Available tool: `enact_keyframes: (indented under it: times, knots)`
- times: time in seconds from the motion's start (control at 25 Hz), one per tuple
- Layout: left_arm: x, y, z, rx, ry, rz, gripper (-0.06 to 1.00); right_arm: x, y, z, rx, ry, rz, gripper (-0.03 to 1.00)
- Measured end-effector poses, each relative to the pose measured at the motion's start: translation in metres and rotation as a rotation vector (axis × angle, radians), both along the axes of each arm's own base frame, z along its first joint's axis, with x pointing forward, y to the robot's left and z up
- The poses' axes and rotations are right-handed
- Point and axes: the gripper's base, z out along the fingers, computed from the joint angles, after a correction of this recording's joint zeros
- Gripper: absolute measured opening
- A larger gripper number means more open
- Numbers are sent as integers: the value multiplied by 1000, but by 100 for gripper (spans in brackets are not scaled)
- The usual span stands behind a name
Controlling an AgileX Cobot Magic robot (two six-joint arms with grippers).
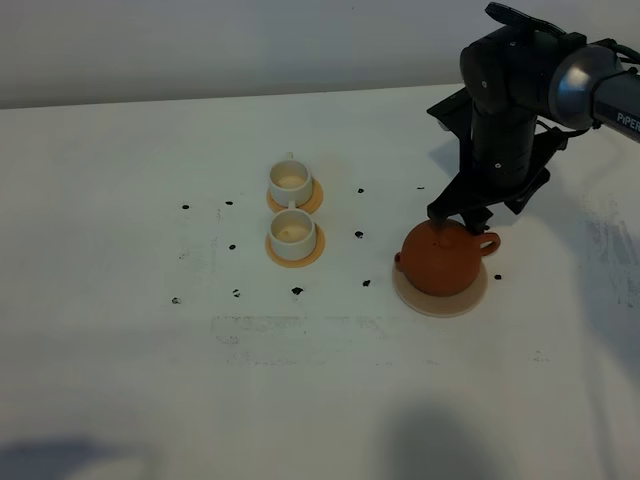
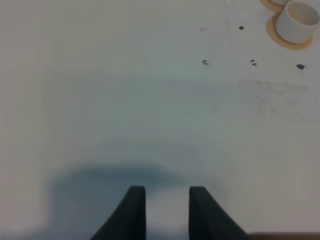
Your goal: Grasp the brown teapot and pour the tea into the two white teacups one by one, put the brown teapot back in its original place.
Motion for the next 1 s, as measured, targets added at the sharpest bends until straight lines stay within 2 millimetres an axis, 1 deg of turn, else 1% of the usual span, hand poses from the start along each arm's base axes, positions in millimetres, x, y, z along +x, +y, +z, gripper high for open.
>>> enact_keyframes:
  times: [0.4,0.64,0.76,0.96,1.0]
  knots:
    - [0,0,0,0,0,0,21,-2,-1,0,-5,27,-8,51]
    - [0,0,0,0,0,0,21,4,-2,5,41,-45,-17,51]
    - [0,0,0,0,0,0,21,9,-3,18,76,-123,-29,51]
    - [0,0,0,0,0,0,21,15,-20,56,138,-277,-75,51]
    - [0,0,0,0,0,0,21,14,-23,60,142,-296,-78,51]
